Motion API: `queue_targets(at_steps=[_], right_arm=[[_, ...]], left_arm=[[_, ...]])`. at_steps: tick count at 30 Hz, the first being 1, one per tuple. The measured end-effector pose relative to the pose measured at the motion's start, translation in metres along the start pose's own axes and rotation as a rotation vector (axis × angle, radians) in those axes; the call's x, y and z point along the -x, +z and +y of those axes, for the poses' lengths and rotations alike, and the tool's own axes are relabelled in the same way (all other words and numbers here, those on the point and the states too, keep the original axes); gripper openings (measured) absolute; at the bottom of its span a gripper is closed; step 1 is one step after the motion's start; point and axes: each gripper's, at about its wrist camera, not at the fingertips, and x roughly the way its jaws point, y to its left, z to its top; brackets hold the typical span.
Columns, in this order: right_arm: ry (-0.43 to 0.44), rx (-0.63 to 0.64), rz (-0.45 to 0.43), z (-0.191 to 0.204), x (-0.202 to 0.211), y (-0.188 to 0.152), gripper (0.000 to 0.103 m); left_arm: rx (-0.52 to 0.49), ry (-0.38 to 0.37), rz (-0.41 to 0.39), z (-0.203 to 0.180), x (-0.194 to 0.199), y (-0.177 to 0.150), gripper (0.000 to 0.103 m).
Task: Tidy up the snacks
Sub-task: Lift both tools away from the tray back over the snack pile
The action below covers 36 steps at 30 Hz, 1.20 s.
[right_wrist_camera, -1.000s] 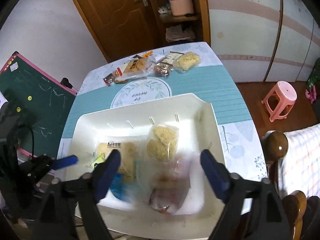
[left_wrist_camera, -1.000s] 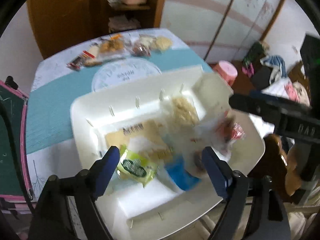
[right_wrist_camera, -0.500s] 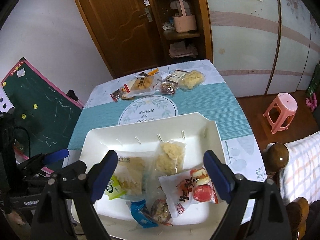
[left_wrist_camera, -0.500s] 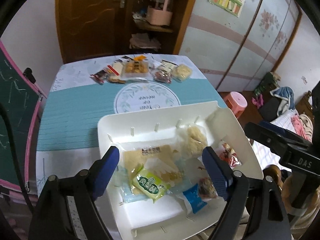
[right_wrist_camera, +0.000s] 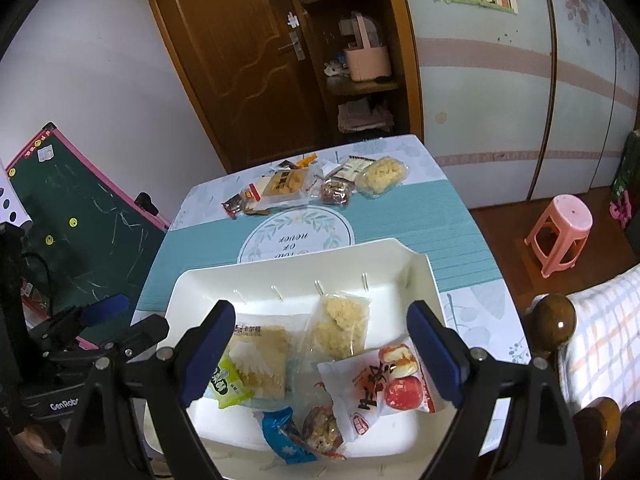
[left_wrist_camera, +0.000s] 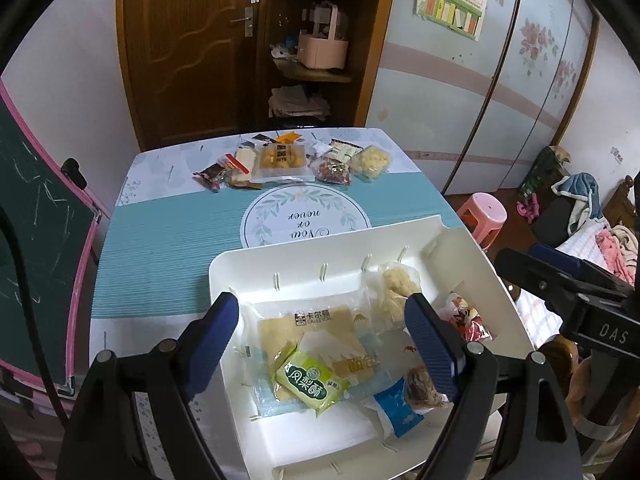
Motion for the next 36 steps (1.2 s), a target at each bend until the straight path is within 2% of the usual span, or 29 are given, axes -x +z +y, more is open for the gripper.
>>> queue_targets(at_steps=[14, 21, 24, 27, 32, 36], right_arm=[[0.016, 0.013, -0.014, 0.003, 0.004, 0.0, 0.088], [0.002, 0.069, 0.024, 0.011, 0.005, 0.001, 0.088], [0.001, 0.092, 0.03, 0.016, 0.009, 0.005, 0.088], [0.013, 0.129, 0.04, 0.022, 0.019, 0.014, 0.088], [-0.001, 0.214, 0.0, 0.036, 0.047, 0.044, 0.088], [-0.015, 0.249, -0.071, 0.045, 0.082, 0.09, 0.088]], left_arm=[[-0.004, -0.017, -0.022, 0.001, 0.007, -0.002, 0.084], [-0.039, 0.016, 0.005, -0.002, 0.014, 0.003, 0.084], [-0.016, -0.02, 0.016, 0.004, 0.02, 0.011, 0.084], [-0.013, -0.021, -0.014, 0.014, 0.041, 0.032, 0.084], [-0.059, 0.085, -0.134, 0.027, 0.093, 0.077, 0.085], [-0.103, 0.167, -0.212, 0.032, 0.137, 0.123, 0.092]])
